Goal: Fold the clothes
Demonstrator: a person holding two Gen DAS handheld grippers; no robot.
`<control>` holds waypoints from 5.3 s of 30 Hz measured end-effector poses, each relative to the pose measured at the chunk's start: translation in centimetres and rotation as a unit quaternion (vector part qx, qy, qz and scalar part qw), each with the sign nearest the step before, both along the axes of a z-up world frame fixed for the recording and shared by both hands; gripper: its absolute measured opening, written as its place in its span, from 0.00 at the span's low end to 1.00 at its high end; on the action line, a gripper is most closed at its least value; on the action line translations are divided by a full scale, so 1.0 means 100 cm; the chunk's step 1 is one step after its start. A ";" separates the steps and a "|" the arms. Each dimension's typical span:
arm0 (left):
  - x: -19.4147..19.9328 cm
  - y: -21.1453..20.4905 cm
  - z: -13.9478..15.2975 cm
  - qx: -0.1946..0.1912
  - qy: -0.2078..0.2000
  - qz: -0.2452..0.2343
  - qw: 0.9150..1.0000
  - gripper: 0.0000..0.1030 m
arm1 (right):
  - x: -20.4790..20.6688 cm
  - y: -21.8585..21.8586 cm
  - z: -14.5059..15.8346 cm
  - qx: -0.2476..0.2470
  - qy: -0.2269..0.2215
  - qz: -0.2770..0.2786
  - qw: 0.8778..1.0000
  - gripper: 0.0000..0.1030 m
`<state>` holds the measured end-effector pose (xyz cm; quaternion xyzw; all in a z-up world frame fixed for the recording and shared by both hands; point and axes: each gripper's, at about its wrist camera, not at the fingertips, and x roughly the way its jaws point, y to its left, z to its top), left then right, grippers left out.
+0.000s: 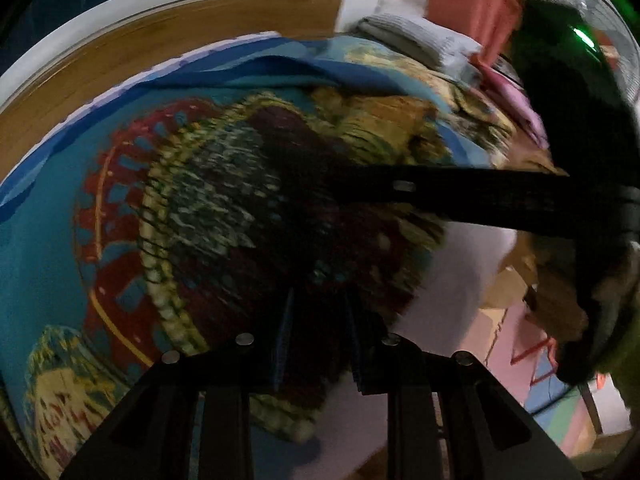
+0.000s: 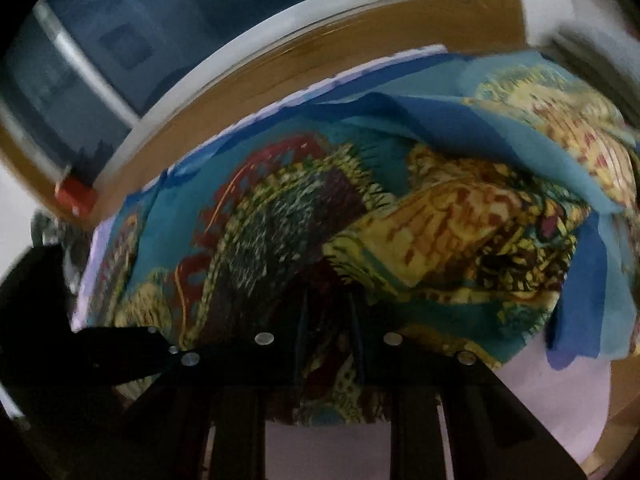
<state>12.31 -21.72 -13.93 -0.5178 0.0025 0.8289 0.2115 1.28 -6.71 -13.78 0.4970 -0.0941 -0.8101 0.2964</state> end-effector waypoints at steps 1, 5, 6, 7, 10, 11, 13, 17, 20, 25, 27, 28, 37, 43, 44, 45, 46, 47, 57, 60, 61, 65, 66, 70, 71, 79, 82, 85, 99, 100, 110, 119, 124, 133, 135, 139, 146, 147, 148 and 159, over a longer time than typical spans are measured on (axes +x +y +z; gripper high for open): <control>-0.004 -0.004 -0.001 0.004 -0.001 0.007 1.000 0.23 | 0.001 0.006 0.001 -0.005 -0.003 -0.011 1.000 0.18; -0.019 -0.024 -0.003 0.034 -0.016 0.032 0.999 0.23 | 0.015 0.024 0.007 0.018 0.007 -0.030 0.999 0.23; -0.021 -0.026 -0.003 0.041 -0.020 0.035 0.998 0.23 | 0.020 0.025 0.008 0.034 0.012 -0.027 0.999 0.30; -0.023 -0.030 -0.003 0.049 -0.027 0.040 0.998 0.23 | 0.026 0.027 0.009 0.050 0.018 -0.023 0.998 0.39; -0.022 -0.036 0.001 0.055 -0.032 0.042 0.997 0.23 | 0.042 0.014 0.010 0.081 0.040 0.016 0.996 0.46; -0.022 -0.038 0.002 0.053 -0.031 0.043 0.997 0.23 | 0.047 0.008 0.010 0.089 0.048 0.032 0.994 0.47; -0.022 -0.040 0.003 0.055 -0.031 0.045 0.997 0.23 | 0.052 -0.004 0.008 0.106 0.064 0.051 0.991 0.53; -0.023 -0.047 0.008 0.047 -0.024 0.057 0.997 0.23 | 0.056 -0.031 -0.003 0.149 0.097 0.080 0.981 0.53; -0.023 -0.052 0.010 0.033 -0.016 0.065 0.997 0.23 | 0.059 -0.049 -0.008 0.178 0.134 0.093 0.971 0.51; -0.023 -0.073 0.013 0.048 -0.020 0.096 0.994 0.23 | 0.060 -0.041 0.004 0.148 0.138 0.076 0.976 0.01; -0.020 -0.077 0.016 0.053 -0.018 0.104 0.993 0.23 | 0.064 -0.030 0.015 0.127 0.134 0.068 0.981 0.00; -0.018 -0.078 0.018 0.051 -0.016 0.105 0.993 0.23 | 0.068 -0.024 0.021 0.118 0.132 0.067 0.982 0.00; -0.005 -0.078 0.020 0.028 -0.015 0.097 0.995 0.23 | 0.109 0.041 0.073 0.072 0.123 0.040 0.989 0.00; 0.003 -0.085 0.002 0.024 -0.043 0.110 0.993 0.23 | 0.114 0.072 0.052 0.128 0.090 0.017 0.988 0.00; 0.005 -0.087 0.001 0.026 -0.045 0.112 0.992 0.23 | 0.114 0.072 0.048 0.133 0.082 0.015 0.988 0.00; 0.008 -0.089 0.000 0.029 -0.046 0.115 0.992 0.23 | 0.114 0.070 0.044 0.130 0.072 0.014 0.989 0.00; 0.010 -0.090 0.000 0.032 -0.047 0.116 0.992 0.23 | 0.113 0.068 0.041 0.127 0.063 0.013 0.990 0.00; 0.013 -0.091 -0.001 0.034 -0.048 0.117 0.991 0.23 | 0.112 0.067 0.039 0.119 0.055 0.012 0.991 0.01; 0.011 -0.101 0.009 0.066 -0.041 0.105 0.991 0.23 | 0.071 0.037 0.041 0.142 0.089 -0.006 0.986 0.10; 0.000 -0.094 0.013 0.077 -0.028 0.085 0.993 0.23 | 0.053 0.039 0.044 0.167 0.108 -0.032 0.979 0.24; -0.007 -0.088 0.014 0.074 -0.029 0.082 0.993 0.23 | 0.049 0.042 0.044 0.176 0.114 -0.044 0.977 0.34; -0.031 -0.055 0.025 0.101 -0.036 0.038 0.994 0.23 | 0.038 0.074 0.043 0.217 0.138 -0.113 0.960 0.56; -0.036 -0.048 0.028 0.100 -0.035 0.029 0.994 0.23 | 0.036 0.083 0.042 0.224 0.139 -0.123 0.957 0.59; -0.064 0.002 0.037 0.085 -0.016 -0.006 0.996 0.23 | 0.022 0.124 0.033 0.247 0.132 -0.157 0.947 0.62; -0.072 0.014 0.038 0.084 -0.014 -0.012 0.996 0.24 | 0.017 0.131 0.030 0.250 0.130 -0.160 0.946 0.62; -0.140 0.096 0.020 0.106 -0.051 0.028 0.993 0.24 | -0.037 0.175 0.007 0.221 0.117 -0.094 0.964 0.58; -0.159 0.110 0.013 0.113 -0.059 0.060 0.990 0.24 | -0.057 0.181 0.009 0.203 0.114 -0.054 0.971 0.04; -0.176 0.116 0.013 0.133 -0.054 0.095 0.985 0.24 | -0.077 0.192 0.029 0.191 0.143 -0.037 0.970 0.03; -0.245 0.118 0.031 0.103 -0.012 0.165 0.981 0.24 | -0.136 0.182 0.047 0.263 0.188 0.049 0.945 0.20; -0.233 0.112 0.033 0.098 -0.012 0.170 0.980 0.24 | -0.136 0.186 0.049 0.260 0.185 0.049 0.946 0.27; -0.122 0.027 0.034 0.103 -0.027 0.248 0.963 0.25 | -0.120 0.167 0.126 0.232 0.250 0.093 0.935 0.49; -0.094 0.011 -0.004 0.155 -0.065 0.224 0.960 0.25 | -0.099 0.052 0.041 0.256 0.190 0.203 0.926 0.49; -0.087 0.033 -0.011 0.176 -0.080 0.185 0.964 0.25 | -0.121 0.049 0.033 0.273 0.178 0.200 0.924 0.03; -0.090 0.069 -0.018 0.142 -0.087 0.177 0.970 0.25 | -0.181 0.049 0.082 0.278 0.247 0.182 0.910 0.03; -0.091 0.068 -0.019 0.151 -0.092 0.191 0.966 0.25 | -0.202 0.043 0.075 0.293 0.243 0.176 0.908 0.03; -0.089 0.069 -0.021 0.161 -0.093 0.217 0.958 0.25 | -0.268 0.042 0.056 0.318 0.196 0.133 0.918 0.03; -0.089 0.078 -0.020 0.156 -0.093 0.243 0.953 0.25 | -0.290 0.042 0.043 0.346 0.183 0.162 0.906 0.10; -0.090 0.080 -0.020 0.157 -0.093 0.247 0.952 0.25 | -0.289 0.039 0.044 0.353 0.189 0.170 0.900 0.15; -0.090 0.081 -0.020 0.157 -0.094 0.250 0.951 0.25 | -0.289 0.037 0.045 0.360 0.195 0.177 0.895 0.24; -0.077 0.086 -0.010 0.117 -0.089 0.263 0.954 0.25 | -0.287 0.056 0.099 0.330 0.185 0.220 0.899 0.56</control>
